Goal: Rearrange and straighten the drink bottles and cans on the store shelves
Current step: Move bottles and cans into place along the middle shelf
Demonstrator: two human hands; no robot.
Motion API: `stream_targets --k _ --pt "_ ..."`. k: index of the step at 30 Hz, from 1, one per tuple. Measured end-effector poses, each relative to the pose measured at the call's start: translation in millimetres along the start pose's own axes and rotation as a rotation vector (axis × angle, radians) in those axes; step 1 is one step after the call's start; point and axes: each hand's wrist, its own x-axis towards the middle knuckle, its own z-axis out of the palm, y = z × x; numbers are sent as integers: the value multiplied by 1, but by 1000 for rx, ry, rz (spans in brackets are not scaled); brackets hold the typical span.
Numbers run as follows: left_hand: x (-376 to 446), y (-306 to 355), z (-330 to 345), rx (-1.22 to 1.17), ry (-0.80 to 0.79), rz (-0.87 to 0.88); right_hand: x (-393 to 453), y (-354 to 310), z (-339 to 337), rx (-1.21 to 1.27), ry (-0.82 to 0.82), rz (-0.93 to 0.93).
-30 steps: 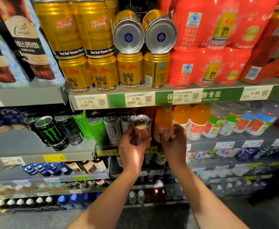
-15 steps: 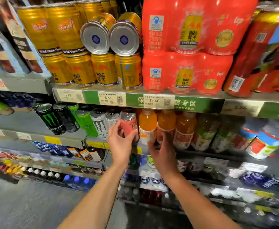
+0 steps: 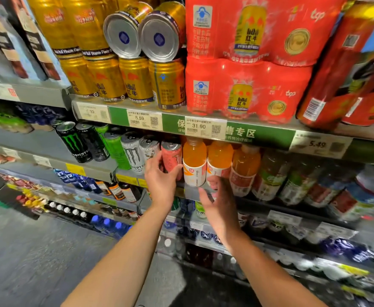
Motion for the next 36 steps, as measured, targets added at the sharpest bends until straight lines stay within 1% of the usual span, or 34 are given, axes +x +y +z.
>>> stream_targets --k 3,6,11,14,18,21,22,23,27,32,36 --pt "-4 -6 1 4 0 -18 3 -1 -2 -61 14 -31" --pt "-5 -4 2 -69 3 -83 6 -1 -2 -97 49 -65" --pt "-4 -11 2 -123 -35 -74 4 -2 -1 -169 138 -115" --pt "-7 -12 -2 -149 -45 -67 3 -3 -3 -168 222 -35" --pt "-14 -12 -7 -199 -82 -75 -2 -9 -14 -102 344 75" --pt "-26 -13 -7 -218 -181 -12 -5 -6 -21 -164 445 84" --pt "-32 -9 -8 -237 -229 -22 -6 -3 -22 -179 472 93" --pt "-39 -5 -9 -258 -272 -28 -8 -2 -23 -179 485 110" --pt "-66 2 -6 -325 -423 40 -26 -3 -30 -189 565 180" --pt "-90 19 3 -342 -630 95 -44 -1 -57 -224 675 176" --pt "-107 30 15 -315 -733 105 -57 3 -83 -322 749 125"
